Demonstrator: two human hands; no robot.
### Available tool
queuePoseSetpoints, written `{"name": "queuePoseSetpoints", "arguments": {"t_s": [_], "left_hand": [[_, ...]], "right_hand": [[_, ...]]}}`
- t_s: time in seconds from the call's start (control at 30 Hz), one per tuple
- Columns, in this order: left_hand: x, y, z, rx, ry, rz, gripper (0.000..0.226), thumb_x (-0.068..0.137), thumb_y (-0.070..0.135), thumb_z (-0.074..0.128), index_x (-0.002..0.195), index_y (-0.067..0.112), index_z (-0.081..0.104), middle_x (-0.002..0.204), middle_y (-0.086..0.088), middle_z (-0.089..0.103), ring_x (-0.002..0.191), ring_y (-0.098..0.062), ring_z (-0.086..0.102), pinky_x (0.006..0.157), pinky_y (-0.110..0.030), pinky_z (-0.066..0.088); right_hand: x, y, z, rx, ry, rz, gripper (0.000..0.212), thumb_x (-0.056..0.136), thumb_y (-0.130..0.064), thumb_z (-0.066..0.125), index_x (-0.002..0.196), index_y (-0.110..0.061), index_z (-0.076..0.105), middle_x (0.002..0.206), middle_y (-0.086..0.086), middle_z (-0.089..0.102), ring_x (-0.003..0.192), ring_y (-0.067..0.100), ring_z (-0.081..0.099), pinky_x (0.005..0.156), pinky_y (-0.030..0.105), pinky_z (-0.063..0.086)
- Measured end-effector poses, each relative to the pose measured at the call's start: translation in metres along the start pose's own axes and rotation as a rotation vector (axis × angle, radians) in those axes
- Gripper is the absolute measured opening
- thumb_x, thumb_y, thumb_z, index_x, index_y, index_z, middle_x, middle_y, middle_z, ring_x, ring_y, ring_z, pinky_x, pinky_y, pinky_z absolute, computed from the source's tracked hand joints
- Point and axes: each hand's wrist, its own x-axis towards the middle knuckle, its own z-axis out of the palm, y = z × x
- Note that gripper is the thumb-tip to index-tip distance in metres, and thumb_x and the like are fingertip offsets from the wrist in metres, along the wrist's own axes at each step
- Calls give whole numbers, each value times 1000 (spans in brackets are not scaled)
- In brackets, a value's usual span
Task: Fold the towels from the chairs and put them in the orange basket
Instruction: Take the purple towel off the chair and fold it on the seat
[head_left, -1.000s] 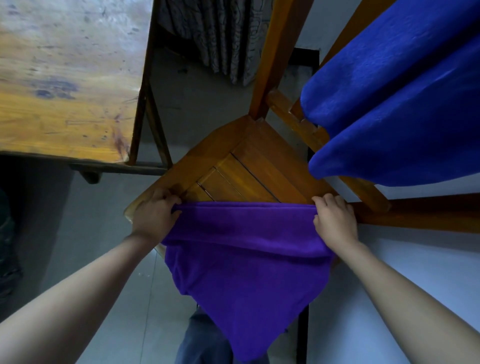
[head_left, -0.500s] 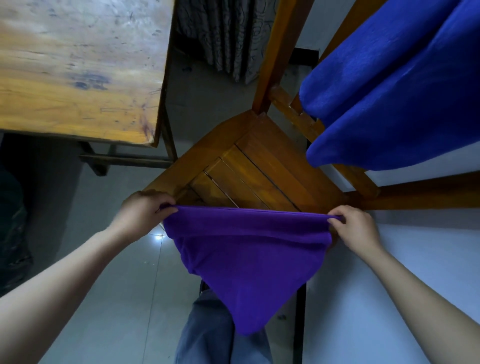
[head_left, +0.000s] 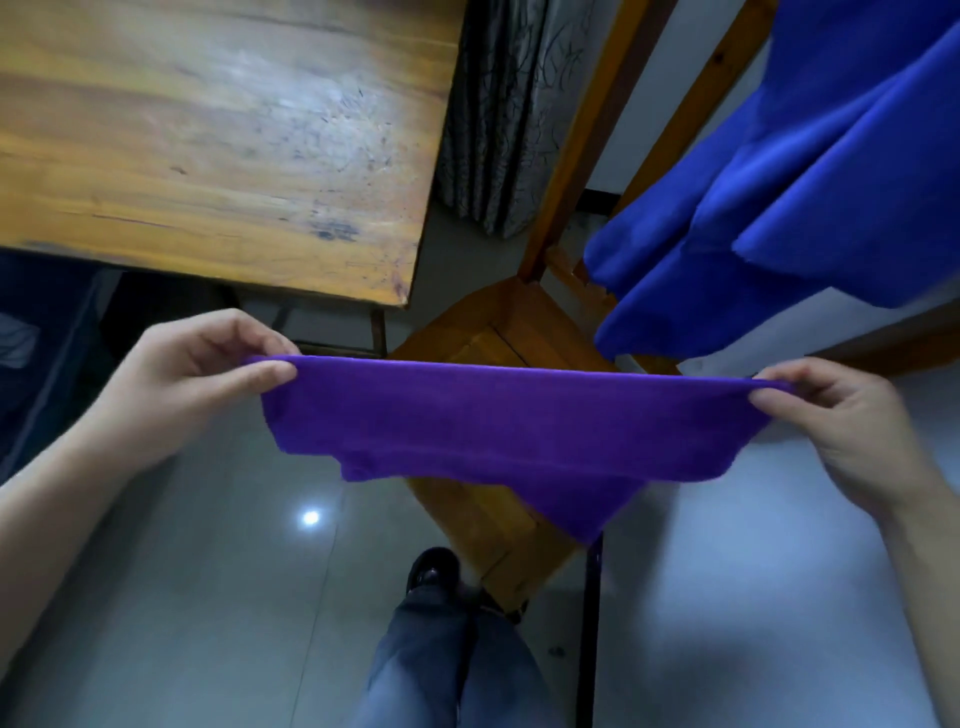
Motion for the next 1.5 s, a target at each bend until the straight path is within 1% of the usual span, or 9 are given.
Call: {"name": "queuePoseSetpoints", "arguments": {"t_s": [0.1,0.27,0.53,0.73,0.97,1.07,1.17,1.3,1.5], "left_hand": [[-2,18,-8,61,67,49,10,72,27,75,72,36,69,75,15,70,66,1,61,66,-15,50],[-10,29,-14,152,94,132,28,68,65,66,80,40,68,80,12,70,68,-17,60,65,-26,50],[13,28,-18,131,153,103,6,74,36,63,77,33,59,73,24,68,64,7,58,66,-11,47],[46,35,-17,75,174,53,27,89,-2,52,78,22,48,62,20,67,58,4,58,62,-10,45],[29,40,-15,-107,207,34,8,74,29,75,71,32,68,66,13,69,62,-1,61,64,-15,51],[7,16,-7,-60,186,-77,32,83,7,64,67,34,71,59,13,67,54,2,58,56,-9,46],[-20,-14,10,-25,19,-232,6,75,30,73,70,33,71,61,11,68,56,3,59,56,-6,45],[-54,-79,39,57,-87,-465,21,78,-9,63,69,9,63,54,6,64,53,0,55,53,-9,41],[-85,-142,73,91,-131,-688,22,82,-9,61,70,10,59,49,6,60,50,-3,50,52,-18,38]], "right_hand": [[-2,-20,0,-53,28,-58,57,28,-85,66,67,-44,69,62,-20,67,62,-5,62,57,4,47],[-7,-34,-3,-133,31,-133,48,41,-82,64,74,-47,68,77,-22,69,78,-4,65,63,4,49],[21,-35,6,-214,73,-224,16,85,-11,59,85,-27,63,74,-12,68,77,-10,62,64,3,48],[59,-55,16,39,135,-134,10,80,-28,60,87,-25,54,87,-4,62,85,6,64,70,12,53],[36,-56,4,262,-62,-130,43,56,-46,69,89,-21,56,80,-6,68,86,6,67,76,16,54],[20,-23,3,199,-103,-22,54,41,-61,81,78,-26,63,72,-8,66,75,3,65,70,13,53],[7,24,13,125,-58,132,74,30,-65,83,81,-17,59,66,-5,66,67,3,63,61,11,51],[-5,88,34,73,-48,353,9,84,-9,64,78,-12,57,75,9,59,77,19,57,57,10,47],[-12,150,56,-7,-68,625,16,88,0,56,76,-10,56,76,10,59,71,15,57,56,15,49]]}}
